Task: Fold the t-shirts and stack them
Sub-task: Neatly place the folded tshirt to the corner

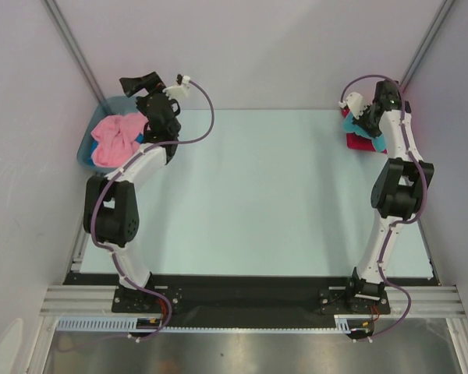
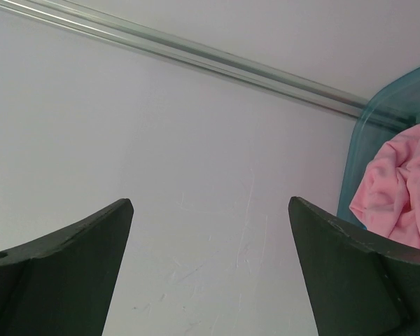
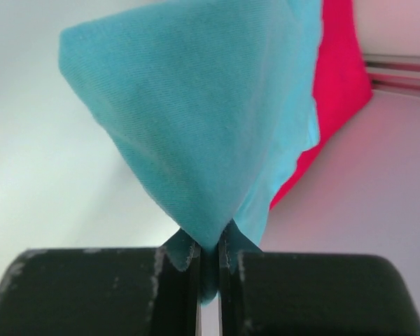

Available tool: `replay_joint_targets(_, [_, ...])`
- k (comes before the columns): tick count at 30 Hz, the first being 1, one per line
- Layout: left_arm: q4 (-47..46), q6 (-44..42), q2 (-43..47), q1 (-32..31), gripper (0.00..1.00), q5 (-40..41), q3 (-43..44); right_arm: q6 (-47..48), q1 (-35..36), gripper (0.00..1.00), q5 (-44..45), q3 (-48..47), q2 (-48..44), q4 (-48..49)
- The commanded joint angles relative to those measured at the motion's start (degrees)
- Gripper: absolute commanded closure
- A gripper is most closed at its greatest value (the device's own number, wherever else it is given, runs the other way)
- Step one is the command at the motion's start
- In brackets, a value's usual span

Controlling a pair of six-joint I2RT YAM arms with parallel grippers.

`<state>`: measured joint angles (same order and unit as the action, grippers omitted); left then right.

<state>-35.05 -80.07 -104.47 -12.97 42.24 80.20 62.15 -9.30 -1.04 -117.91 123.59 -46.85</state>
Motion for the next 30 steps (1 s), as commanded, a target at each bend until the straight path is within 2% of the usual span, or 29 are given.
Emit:
replay_joint_targets(1, [-2.3,0.3,3.9,-0.1,0.00,-0.1,-0.3,0.0,-0.8,1.00,-2.4,-2.4,1.0,-6.7])
replay_joint_targets(5, [-2.2,0.4,4.4,-0.2,0.00,0.1,-0.6,1.0,-1.5,1.00,-7.2,-6.9,0.0,-12.4])
replay_joint_targets(9, [-2.3,0.3,5.0,-0.2,0.00,0.1,-1.2,2.8,-2.3,1.00,-11.9,-20.5,1.3,-24.7])
replay_joint_targets(11, [-2.1,0.3,5.2,-0.1,0.00,0.1,-1.2,3.8,-2.3,1.00,-13.5,-23.8,1.4,-28.6])
replay_joint_targets(15, [-1.0,0.7,6.1,-0.2,0.00,-0.1,-1.6,6.6,-1.9,1.00,-14.3,-21.5,-2.1,-32.7])
replay_joint_targets(20, [-0.5,1.0,5.5,-0.2,0.00,0.3,-1.4,6.6,-1.9,1.00,-10.5,-19.0,-1.8,-29.4])
replay_joint_targets(22, [-0.6,0.6,4.6,-0.4,0.00,0.5,-0.8,2.6,-1.9,1.00,-3.5,-17.6,-1.3,-15.3])
replay_joint_targets(23, [-0.7,0.6,4.3,-0.5,0.00,0.8,-0.1,-2.9,-1.9,1.00,0.8,-12.6,-2.6,-6.7])
replay_joint_targets(24, [-0.7,0.5,4.0,-0.5,0.00,0.8,0.1,-5.2,-1.9,1.00,6.5,-7.6,-4.5,17.3])
replay_joint_targets(26, [-0.7,0.4,3.5,-0.6,0.00,0.8,0.7,-4.5,-1.8,1.00,12.5,1.3,-10.8,38.0])
replay_joint_targets(27, [-0.8,0.0,3.0,-0.7,0.00,0.9,0.7,-2.6,-0.5,1.00,15.7,8.5,-11.5,59.9])
replay_joint_targets(28, [-1.0,-0.2,2.9,-0.7,0.00,1.0,0.9,0.0,0.2,1.00,20.4,9.6,-11.6,68.1])
replay_joint_targets(29, [-1.1,-0.3,2.6,-0.7,0.00,1.0,1.2,4.8,0.8,1.00,23.0,10.1,-10.1,86.9])
replay_joint_targets(30, [-1.2,-0.3,2.3,-0.7,0.00,1.2,1.3,7.4,1.7,1.00,23.6,7.4,-8.8,91.0])
